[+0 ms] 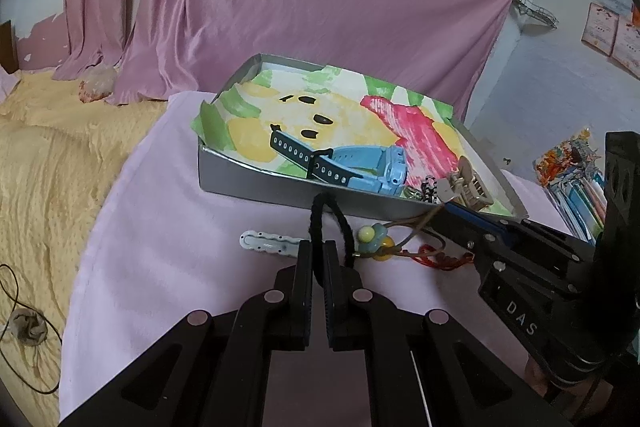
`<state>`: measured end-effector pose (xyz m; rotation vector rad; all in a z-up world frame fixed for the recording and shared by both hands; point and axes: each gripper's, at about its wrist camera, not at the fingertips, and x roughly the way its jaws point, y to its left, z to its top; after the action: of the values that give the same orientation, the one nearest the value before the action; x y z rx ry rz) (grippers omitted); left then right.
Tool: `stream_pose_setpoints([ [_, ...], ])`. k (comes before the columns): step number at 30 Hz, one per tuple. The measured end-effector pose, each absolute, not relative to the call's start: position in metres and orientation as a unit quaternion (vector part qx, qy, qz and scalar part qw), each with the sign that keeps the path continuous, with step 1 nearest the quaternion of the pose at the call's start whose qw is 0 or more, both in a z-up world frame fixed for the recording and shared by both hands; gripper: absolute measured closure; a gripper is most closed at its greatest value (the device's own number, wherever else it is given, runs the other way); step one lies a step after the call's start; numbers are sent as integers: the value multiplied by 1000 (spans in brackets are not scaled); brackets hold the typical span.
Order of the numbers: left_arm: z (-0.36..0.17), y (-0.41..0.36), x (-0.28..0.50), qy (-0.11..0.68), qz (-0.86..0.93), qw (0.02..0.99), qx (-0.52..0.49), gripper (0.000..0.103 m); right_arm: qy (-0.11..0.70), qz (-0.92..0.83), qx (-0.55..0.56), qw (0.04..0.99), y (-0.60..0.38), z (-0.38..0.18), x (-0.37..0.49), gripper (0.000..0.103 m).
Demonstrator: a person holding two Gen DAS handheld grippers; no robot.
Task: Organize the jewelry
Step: 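Lift the hair tie and the cord off the table with both tools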
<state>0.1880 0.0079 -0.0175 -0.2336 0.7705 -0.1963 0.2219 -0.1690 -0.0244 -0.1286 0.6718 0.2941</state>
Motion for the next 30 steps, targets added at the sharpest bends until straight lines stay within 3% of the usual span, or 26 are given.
stream_pose_setpoints([
  [10,-9,6,184,355,-104,922,-114,98,310,150,-47,938,-175,-21,219,102],
  [30,-12,7,177,361,-100,920,-118,98,384,197,-4,902,-187,-43,214,99],
])
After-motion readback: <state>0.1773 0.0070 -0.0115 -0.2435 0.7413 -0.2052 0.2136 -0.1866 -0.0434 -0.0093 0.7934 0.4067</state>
